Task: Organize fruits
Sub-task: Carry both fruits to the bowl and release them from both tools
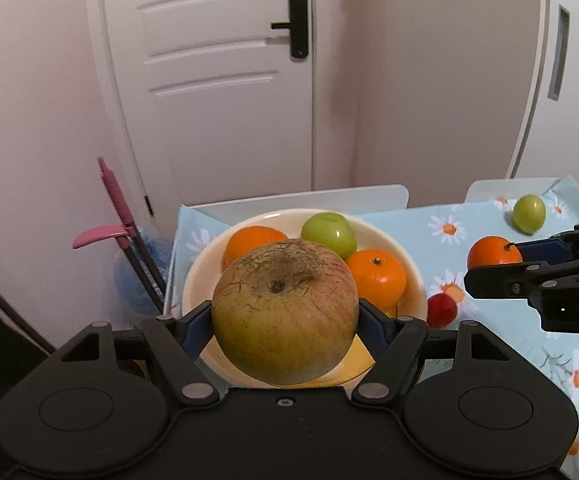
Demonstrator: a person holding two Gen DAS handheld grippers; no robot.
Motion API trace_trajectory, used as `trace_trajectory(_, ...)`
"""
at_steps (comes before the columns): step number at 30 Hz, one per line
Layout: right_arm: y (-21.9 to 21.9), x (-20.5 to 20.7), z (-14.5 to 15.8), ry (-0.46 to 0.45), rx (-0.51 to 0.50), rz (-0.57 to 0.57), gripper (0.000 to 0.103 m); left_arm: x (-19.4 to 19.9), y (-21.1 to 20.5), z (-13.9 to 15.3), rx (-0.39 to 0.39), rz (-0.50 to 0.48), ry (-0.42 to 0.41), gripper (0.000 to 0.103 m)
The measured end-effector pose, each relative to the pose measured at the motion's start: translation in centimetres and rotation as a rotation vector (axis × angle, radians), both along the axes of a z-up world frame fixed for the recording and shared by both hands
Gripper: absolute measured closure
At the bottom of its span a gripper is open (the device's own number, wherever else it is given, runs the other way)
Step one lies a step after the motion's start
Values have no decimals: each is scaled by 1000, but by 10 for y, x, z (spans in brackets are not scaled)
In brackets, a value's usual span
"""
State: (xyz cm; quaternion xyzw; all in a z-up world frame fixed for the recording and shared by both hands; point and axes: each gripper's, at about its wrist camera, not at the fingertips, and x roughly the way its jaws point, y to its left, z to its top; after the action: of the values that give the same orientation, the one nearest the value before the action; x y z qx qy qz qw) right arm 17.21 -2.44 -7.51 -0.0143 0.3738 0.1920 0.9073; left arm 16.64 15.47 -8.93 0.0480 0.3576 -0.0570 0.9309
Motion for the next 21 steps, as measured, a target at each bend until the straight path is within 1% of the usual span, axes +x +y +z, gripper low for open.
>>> trace_trajectory(5, 6, 6, -10, 21, -3, -30, 50, 15, 1, -16, 18, -44, 22, 26)
trace_trajectory(10, 6, 11, -16, 34, -4, -47, 50, 20, -1, -28, 41, -74, 44, 26)
trace_trajectory(14, 5, 14, -16, 38, 0, -42, 50, 22, -5, -34, 66, -78, 51, 25)
trace_trajectory(19, 2, 18, -14, 39, -1, -24, 50, 25, -8, -39, 52, -55, 79, 24)
trace_trajectory(20, 2, 19, -13, 40, 0, -21, 50, 22, -8, -37, 52, -52, 63, 19)
trace_trajectory(21, 0, 20, -12, 42, 3, -15, 50, 20, -7, -34, 53, -51, 44, 7)
